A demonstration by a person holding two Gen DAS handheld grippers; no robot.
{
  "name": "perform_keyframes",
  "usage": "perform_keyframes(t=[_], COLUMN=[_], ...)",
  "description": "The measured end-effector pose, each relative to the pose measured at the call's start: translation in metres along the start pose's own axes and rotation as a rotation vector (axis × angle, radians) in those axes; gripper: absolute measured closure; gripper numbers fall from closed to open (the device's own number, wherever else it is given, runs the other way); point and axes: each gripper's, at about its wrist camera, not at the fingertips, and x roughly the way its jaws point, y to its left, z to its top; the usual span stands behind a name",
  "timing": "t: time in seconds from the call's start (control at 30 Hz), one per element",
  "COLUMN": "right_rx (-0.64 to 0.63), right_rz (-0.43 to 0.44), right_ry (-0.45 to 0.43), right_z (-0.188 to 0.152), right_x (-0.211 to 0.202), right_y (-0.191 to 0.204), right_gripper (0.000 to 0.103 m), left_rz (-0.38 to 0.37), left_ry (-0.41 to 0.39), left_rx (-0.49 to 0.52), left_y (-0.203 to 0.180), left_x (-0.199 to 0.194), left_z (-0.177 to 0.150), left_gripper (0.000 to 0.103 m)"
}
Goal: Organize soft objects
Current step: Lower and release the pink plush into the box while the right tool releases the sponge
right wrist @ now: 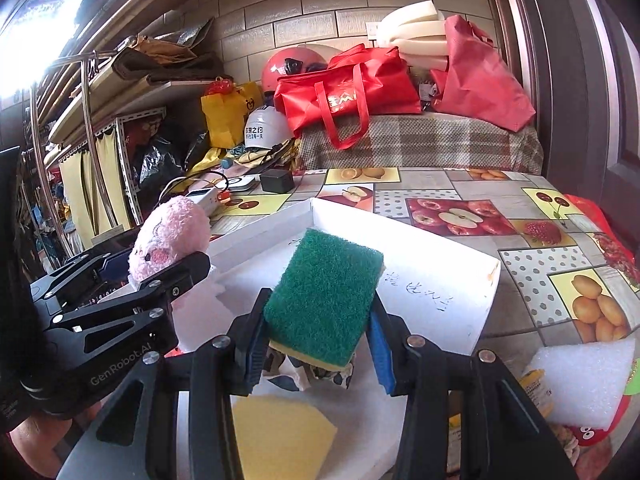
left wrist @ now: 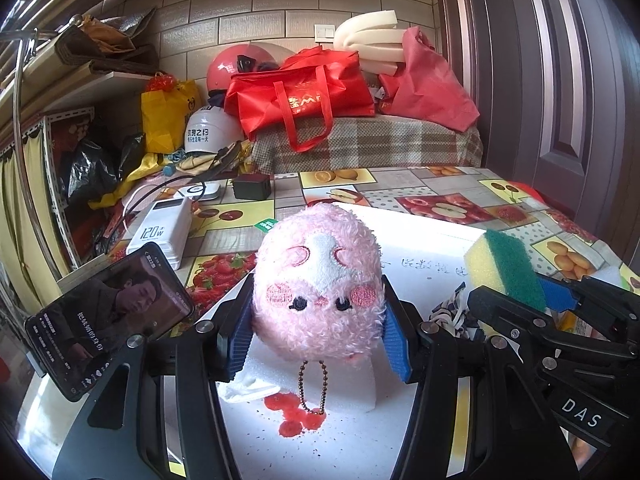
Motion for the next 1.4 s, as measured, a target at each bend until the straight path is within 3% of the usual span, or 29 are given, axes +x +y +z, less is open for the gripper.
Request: perform_keyframes(t=[0.07,0.17,0.23,0.3,0.33,0.63,0.67,0.73,1.2,1.4], right_rx=[-0.007,-0.010,0.009,0.033,0.036,0.014,0.012,0.008,-0.045,-0.043], right_rz=[-0.005,-0.027,-0.040,-0.037,-0.030,-0.051,-0.054,-0.059,-0.078,-0.057], right_ry=[-0.001,-0.004,-0.009,-0.010,-0.010,-0.044,-0.049,-0.063,-0.213,-0.187], right_z=[0.000,0.000,0.000,0.001,0.000,0.000,0.000,-0.001,-0.005,-0.012], right_x=[0.000,-0.001,-0.002,-0.001,-0.002,-0.007,-0.008,-0.010,-0.037,-0.049], right_y=[0.001,0.001,-0.003,-0.007,-0.008,-0.002,-0.001,0.000,0.011,0.008], right_gripper=[0.056,0.043,0.031,0.017,0.017,0.015,0.013,0.000,0.000,0.000], left_rz=[0.011,0.047,0.062,0.059,0.062,0.096,0.102,0.107,0.163,0.161], left_ry=[-0.007,-0.023,-0.010,-0.005,-0.006,-0.053,-0.059,-0.070,-0.164,-0.171], left_rx=[0.008,0.006,-0.041,-0.083,-0.089,-0.085,-0.088,-0.094,-0.088,-0.092], left_y=[-0.001,0.000,0.009,0.018,0.019,0.017,0.017,0.018,0.013,0.008], left_x=[-0.001,-0.004,-0.002,0.000,-0.001,-0.011,-0.012,-0.015,-0.038,-0.048], left_z=[0.000,0.000,0.000,0.000,-0.001,-0.004,-0.004,-0.005,-0.010,-0.014], left_gripper=[0.045,0.034,0.014,0.004,0.002,0.002,0.002,0.000,0.000,0.000])
